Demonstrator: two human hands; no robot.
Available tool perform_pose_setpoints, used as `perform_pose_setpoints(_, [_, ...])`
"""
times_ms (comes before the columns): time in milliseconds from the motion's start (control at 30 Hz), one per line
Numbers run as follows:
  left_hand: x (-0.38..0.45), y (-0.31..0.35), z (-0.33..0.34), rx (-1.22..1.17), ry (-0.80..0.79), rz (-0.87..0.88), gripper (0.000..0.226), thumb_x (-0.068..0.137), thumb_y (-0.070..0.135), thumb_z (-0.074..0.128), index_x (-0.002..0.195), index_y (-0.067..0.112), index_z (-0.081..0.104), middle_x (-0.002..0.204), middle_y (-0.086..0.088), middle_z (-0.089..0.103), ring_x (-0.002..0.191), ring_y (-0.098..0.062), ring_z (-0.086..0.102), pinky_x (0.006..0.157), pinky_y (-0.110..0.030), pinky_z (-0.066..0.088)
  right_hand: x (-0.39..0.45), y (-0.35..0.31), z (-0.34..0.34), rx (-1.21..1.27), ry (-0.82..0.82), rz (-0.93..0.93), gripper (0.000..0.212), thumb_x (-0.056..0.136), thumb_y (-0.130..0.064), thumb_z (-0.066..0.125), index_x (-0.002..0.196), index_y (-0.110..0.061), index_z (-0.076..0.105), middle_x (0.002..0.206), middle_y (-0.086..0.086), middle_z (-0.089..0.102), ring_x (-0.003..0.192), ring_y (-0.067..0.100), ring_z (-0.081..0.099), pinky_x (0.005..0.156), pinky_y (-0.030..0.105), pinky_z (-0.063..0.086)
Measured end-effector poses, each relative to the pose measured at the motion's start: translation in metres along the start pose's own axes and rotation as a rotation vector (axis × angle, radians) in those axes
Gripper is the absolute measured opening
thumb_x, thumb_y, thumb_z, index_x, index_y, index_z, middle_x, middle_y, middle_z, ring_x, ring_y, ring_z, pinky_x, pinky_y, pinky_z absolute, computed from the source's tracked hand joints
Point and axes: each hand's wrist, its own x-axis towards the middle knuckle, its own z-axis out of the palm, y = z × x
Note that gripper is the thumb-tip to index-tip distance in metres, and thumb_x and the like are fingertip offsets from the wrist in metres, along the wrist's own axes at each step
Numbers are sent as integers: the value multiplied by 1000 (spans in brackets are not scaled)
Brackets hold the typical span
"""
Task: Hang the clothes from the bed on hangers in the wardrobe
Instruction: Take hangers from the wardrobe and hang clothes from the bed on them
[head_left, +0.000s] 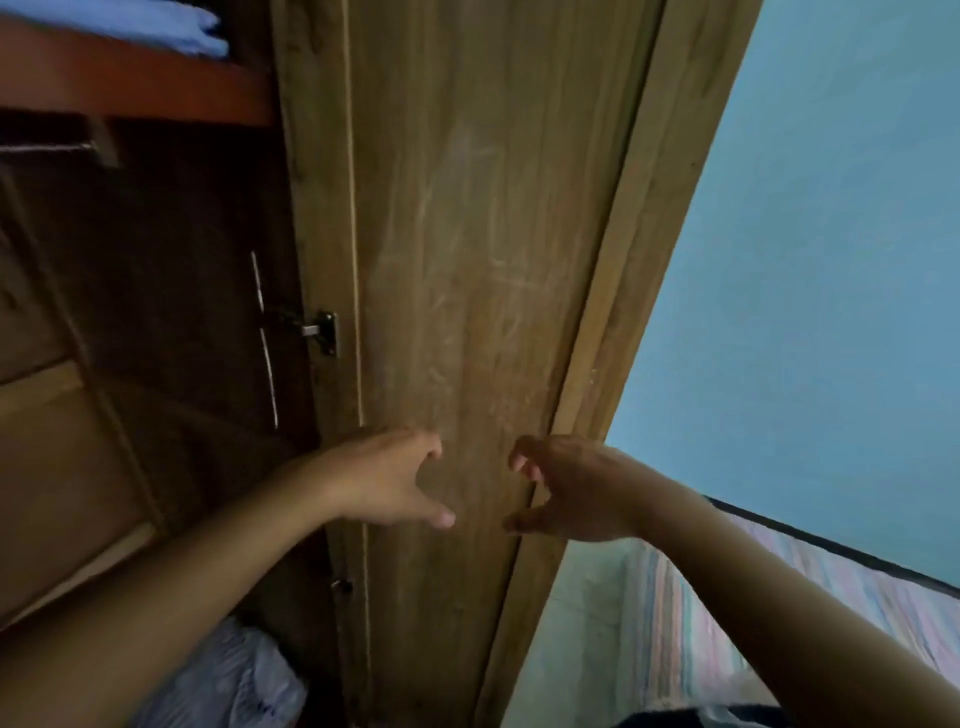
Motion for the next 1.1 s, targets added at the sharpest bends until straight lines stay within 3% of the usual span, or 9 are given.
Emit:
perform_pose_setpoints(200, [-52, -29, -21, -79, 63, -139, 77, 79, 54, 73, 143, 25, 42, 144, 4, 44, 125, -13, 47, 102, -36, 46, 33, -44, -15, -28, 28, -217, 64, 86, -54, 69, 139, -29, 45, 130, -5, 58, 116, 15, 55, 97, 33, 48])
perform_pose_setpoints(433, [-117, -77, -33, -3, 158, -361, 91, 74, 64, 71, 147, 22, 37, 149, 2, 40, 133, -14, 41, 106, -34, 41, 60, -114, -28, -49, -37, -446, 55, 85, -49, 71, 131, -27, 51, 117, -5, 61, 109, 17, 59, 92, 36, 51])
perform_pose_setpoints(567, [-163, -102, -43, 30, 241, -473, 95, 66, 73, 68, 144, 24, 42, 144, 8, 45, 128, -13, 47, 104, -35, 43, 71, -158, -27, 2, -27, -526, 55, 82, -55, 72, 128, -31, 54, 115, -7, 61, 106, 15, 59, 91, 37, 53])
perform_pose_setpoints(767, [-219, -132, -62, 55, 286, -632, 92, 72, 68, 70, 146, 23, 38, 147, 2, 43, 129, -14, 44, 104, -30, 41, 81, -218, -28, -8, -34, -646, 49, 82, -53, 73, 123, -31, 59, 113, -8, 62, 108, 14, 59, 93, 34, 51])
perform_pose_setpoints(933, [-261, -149, -73, 47, 307, -764, 61, 78, 56, 72, 127, 23, 56, 125, 3, 59, 108, -14, 57, 91, -30, 51, 95, -273, -30, 36, -60, -760, 56, 82, -59, 69, 129, -31, 53, 111, -9, 61, 104, 15, 60, 91, 38, 53])
perform_pose_setpoints(1100, [-291, -166, -73, 26, 364, -879, 40, 88, 44, 68, 120, 22, 60, 116, 2, 61, 95, -13, 60, 81, -29, 54, 105, -339, -19, 107, -58, -875, 69, 83, -73, 56, 136, -29, 46, 120, -4, 61, 108, 18, 58, 89, 39, 52])
